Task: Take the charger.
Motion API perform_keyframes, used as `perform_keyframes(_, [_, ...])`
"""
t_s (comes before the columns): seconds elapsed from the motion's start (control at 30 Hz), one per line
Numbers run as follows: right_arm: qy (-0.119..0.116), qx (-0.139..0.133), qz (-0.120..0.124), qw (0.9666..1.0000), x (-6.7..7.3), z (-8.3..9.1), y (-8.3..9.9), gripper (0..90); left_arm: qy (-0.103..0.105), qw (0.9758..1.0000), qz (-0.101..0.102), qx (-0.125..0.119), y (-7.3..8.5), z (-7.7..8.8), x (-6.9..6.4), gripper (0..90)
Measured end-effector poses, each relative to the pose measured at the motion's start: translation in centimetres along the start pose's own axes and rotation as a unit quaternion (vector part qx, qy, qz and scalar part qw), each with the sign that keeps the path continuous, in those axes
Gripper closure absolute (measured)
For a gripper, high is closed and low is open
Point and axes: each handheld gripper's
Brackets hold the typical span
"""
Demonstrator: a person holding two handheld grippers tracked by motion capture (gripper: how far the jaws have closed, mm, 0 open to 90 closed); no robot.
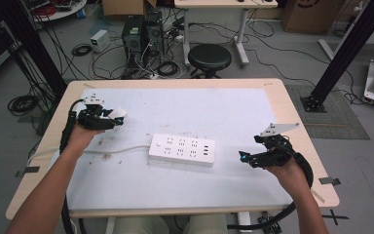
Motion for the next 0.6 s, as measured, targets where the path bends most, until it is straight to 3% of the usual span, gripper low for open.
perform_keyframes(0.17, [-0.003, -0.001, 0.004, 1.0000, 0.2, 0.0, 0.0, 17.3, 0.005, 0.9998, -0.007, -0.020, -0.1, 1.4, -1.7, 42.6])
perform_keyframes(0.3, [-0.008, -0.002, 0.012, 0.9999, 0.6, -0.1, -0.1, 17.2, 0.021, 0.9987, -0.019, -0.043, -0.2, 2.8, -3.9, 42.6])
perform_keyframes(0.43, [-0.010, -0.005, 0.018, 0.9998, 0.8, -0.4, -0.4, 17.2, 0.041, 0.9965, -0.037, -0.063, -0.2, 3.8, -5.8, 42.6])
perform_keyframes(0.6, [-0.013, -0.009, 0.024, 0.9996, 1.4, -0.4, -0.7, 17.2, 0.059, 0.9927, -0.075, -0.074, -0.2, 5.1, -8.3, 42.7])
Point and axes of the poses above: each handheld gripper's, and its own axes: z roughly backward along the jaws, y roughly out of its underside, x roughly to its left, and after that the axes turned 6 degrees about -x, right-handed
